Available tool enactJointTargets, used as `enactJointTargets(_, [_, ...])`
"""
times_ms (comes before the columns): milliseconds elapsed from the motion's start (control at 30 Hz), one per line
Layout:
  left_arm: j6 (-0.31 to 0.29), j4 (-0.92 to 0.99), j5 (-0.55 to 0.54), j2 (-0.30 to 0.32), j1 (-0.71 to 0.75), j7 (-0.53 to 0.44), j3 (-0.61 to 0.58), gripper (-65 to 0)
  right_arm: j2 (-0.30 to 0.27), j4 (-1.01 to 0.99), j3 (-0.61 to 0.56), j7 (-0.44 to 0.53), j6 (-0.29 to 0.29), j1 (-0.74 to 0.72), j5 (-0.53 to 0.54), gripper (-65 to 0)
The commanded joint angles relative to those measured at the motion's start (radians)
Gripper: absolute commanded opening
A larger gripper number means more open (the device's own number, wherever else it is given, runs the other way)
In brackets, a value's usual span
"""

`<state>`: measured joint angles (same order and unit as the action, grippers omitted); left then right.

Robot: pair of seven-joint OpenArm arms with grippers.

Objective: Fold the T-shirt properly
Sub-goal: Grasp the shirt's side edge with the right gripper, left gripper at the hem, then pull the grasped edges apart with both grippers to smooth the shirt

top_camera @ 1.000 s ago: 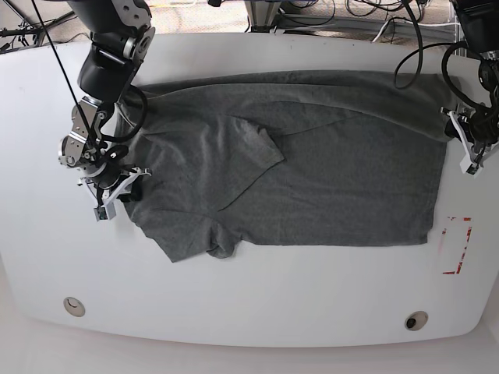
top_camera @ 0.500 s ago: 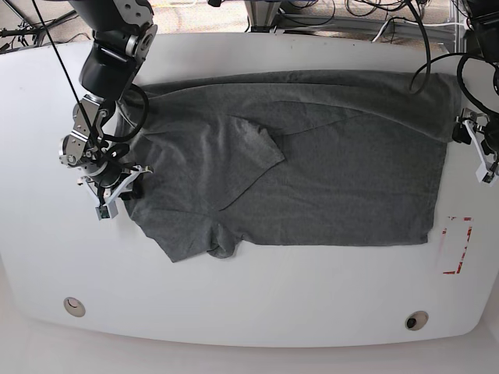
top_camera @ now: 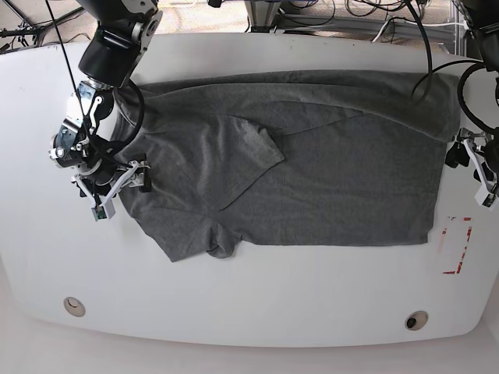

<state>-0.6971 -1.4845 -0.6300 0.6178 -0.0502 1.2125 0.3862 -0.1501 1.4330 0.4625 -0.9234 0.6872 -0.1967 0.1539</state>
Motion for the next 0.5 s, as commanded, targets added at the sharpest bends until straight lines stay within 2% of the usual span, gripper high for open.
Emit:
enactJointTargets(0, [-0.001,-0.020,-0.008,0.020,-0.012,-0.006,0.007,-20.4,-0.007,0.102,-0.052,-0.007,0.011,0.009,0.065,-11.3])
enactJointTargets(267, [-0.001,-0.021,-0.008,0.018,0.014,-0.006,0.006,-20.4,0.002,0.225,-0.193,-0.050,0.011,0.093,0.086,-11.6])
enactJointTargets(467, [-0.001,-0.020,-0.008,0.018,0.033,-0.006,0.006,-20.4,0.024,0.180,-0.225,-0.009,0.011,0.113,0.085,-18.5])
